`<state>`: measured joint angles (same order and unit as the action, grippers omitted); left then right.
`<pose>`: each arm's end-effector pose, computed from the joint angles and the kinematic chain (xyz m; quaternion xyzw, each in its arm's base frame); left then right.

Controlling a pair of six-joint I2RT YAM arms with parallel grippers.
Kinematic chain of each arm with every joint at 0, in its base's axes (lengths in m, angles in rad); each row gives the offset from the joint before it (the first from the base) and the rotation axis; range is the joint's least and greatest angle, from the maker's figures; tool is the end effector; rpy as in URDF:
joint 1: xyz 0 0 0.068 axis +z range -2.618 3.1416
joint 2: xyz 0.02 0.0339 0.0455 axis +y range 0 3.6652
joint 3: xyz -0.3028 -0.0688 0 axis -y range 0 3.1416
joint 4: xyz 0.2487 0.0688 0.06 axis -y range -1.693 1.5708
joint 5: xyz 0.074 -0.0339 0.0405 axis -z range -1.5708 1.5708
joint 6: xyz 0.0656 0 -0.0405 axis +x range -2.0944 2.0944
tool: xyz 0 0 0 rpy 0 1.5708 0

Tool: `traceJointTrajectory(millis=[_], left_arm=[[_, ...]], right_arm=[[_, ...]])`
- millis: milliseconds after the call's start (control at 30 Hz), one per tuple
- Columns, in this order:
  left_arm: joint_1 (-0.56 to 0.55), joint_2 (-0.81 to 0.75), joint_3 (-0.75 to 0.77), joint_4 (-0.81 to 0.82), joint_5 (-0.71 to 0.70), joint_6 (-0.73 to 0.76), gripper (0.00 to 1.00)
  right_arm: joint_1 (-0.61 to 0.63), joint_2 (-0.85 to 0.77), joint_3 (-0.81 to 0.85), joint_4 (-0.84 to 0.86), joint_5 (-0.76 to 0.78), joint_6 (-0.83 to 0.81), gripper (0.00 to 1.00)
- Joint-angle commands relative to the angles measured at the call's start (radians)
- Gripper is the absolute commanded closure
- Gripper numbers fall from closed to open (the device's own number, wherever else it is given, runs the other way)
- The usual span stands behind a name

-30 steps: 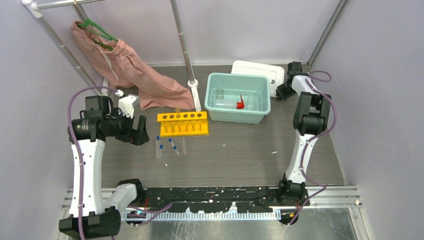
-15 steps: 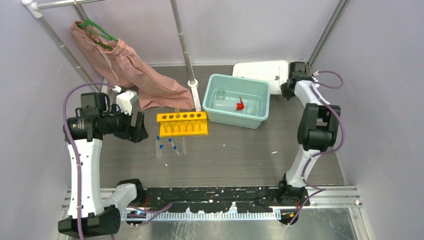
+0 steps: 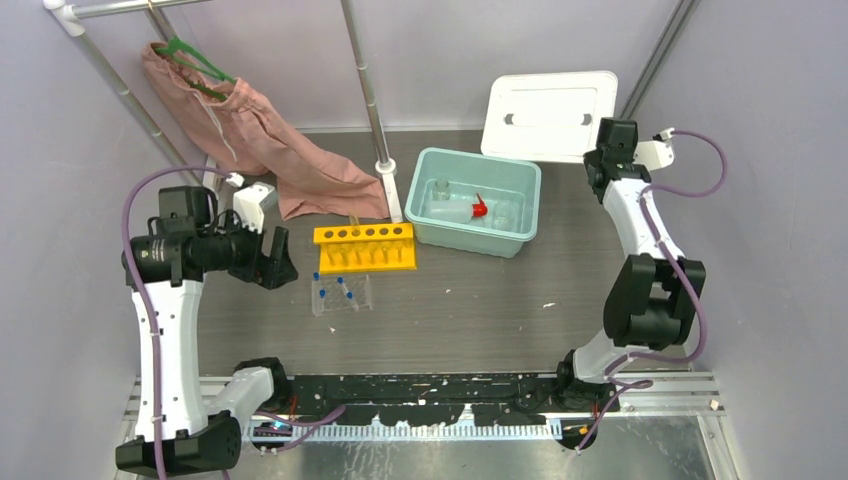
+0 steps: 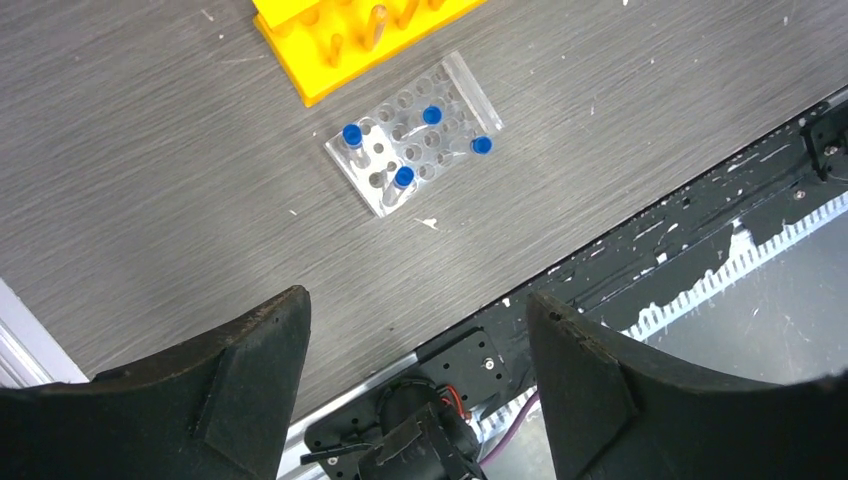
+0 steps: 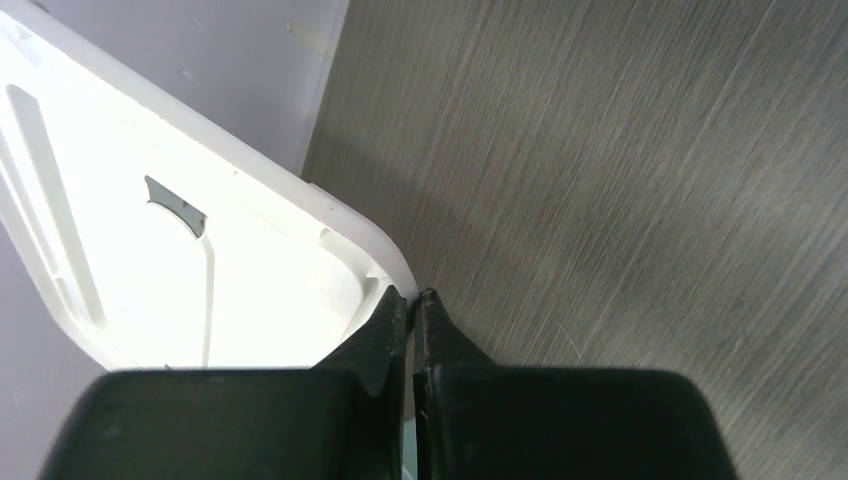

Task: Organize the chemistry lab equipment

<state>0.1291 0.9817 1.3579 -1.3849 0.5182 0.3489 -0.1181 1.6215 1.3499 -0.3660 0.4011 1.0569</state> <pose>0.1339 -0.0154 0.4016 0.1725 0.9153 -0.1757 0.3188 0.3932 -0.0724 0.3270 0.5597 0.6788 0.0407 0.4736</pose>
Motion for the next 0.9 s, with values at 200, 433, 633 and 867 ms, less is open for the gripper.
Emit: traceJointTrajectory(millis=[200,433,633,867], left_arm=[[-0.015,0.058,0.186,-0.022,0.172,-0.011,0.21],[-0.116,0.148,0.343,-0.04,0.162,-0.022,0.18],[-0.12,0.175,0.375,0.056,0.205,-0.141,0.17],[-0.12,0.183,0.394,0.119,0.316,-0.197,0.13]], right_arm=[[0.001,-0.288,-0.05,0.134,0.085,-0.047,0.99],[0.001,-0.39,-0.044,0.135,0.002,-0.054,0.99],[0.006,-0.454,-0.132,0.241,-0.355,0.022,0.99],[0.15,-0.508,-0.227,0.272,-0.635,-0.042,0.99]])
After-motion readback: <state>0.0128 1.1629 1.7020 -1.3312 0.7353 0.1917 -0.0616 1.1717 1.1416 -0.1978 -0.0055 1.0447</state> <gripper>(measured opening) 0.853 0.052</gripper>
